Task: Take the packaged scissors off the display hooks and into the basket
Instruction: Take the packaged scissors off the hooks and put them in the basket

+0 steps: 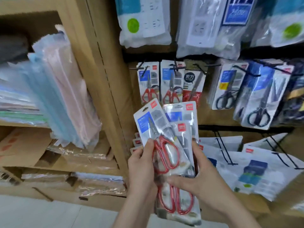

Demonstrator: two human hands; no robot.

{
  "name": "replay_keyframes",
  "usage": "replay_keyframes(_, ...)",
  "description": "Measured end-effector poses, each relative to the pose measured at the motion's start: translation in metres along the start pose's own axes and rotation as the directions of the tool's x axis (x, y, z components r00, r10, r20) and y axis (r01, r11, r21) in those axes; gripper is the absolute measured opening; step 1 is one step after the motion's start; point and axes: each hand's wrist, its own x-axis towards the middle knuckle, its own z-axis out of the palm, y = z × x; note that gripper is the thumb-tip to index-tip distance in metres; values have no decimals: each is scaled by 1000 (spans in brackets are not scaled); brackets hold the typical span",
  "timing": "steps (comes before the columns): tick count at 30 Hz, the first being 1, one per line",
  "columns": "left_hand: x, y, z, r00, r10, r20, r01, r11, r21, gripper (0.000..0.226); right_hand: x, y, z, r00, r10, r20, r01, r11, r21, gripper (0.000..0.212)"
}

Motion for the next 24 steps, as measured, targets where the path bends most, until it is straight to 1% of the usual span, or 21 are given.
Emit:
replay_keyframes(1, 4, -1, 6, 1000, -3, -5, 3, 1000, -16, 29, 4, 3, -7, 1000, 10, -17, -10, 1000, 7, 89)
replay_keyframes(2, 7, -1, 11, 1000, -1, -6, 1, 1000, -22, 26, 8, 6, -13, 999, 15, -33, -13, 999, 32, 90)
replay_keyframes(5, 16, 1, 22, 1000, 8, -13, -8, 1000, -16, 27, 21, 12, -23, 998, 6, -56, 2, 991, 133, 75)
replay_keyframes(6, 21, 3, 23, 1000, 11, -15, -12, 1000, -21, 26, 24, 12, -23, 998, 8, -56, 1, 985, 172, 75)
replay_keyframes(8, 31, 7, 22, 999, 31, -29, -31, 1000, -2, 26, 32, 17, -25, 997, 38, -73, -20, 973, 231, 84)
replay_keyframes(9, 38, 9, 20, 998, 61, -31, -60, 998, 29, 26, 35, 20, -26, 994, 59, -87, -35, 966, 255, 89)
replay_keyframes(11, 49, 16, 13, 984, 176, -19, -172, 975, 139, 27, 40, 25, -28, 991, 73, -113, -38, 957, 286, 95)
replay_keyframes(13, 58, 23, 4, 960, 280, 25, -277, 928, 251, 27, 42, 30, -27, 986, 57, -154, -16, 966, 260, 98)
replay_keyframes(15, 64, 34, -4, 942, 325, 78, -333, 892, 304, 23, 44, 32, -26, 975, 49, -219, 5, 971, 241, 93)
replay_keyframes(17, 73, 44, -10, 931, 348, 109, -365, 874, 323, 20, 48, 31, -26, 967, 24, -255, 36, 973, 227, 88)
replay_keyframes(22, 94, 58, -11, 924, 345, 164, -381, 856, 348, 17, 60, 13, -11, 959, -99, -267, 134, 984, 117, 90)
replay_keyframes(24, 102, 61, -12, 913, 363, 184, -407, 837, 366, 17, 64, 7, -3, 958, -113, -263, 143, 985, 98, 88)
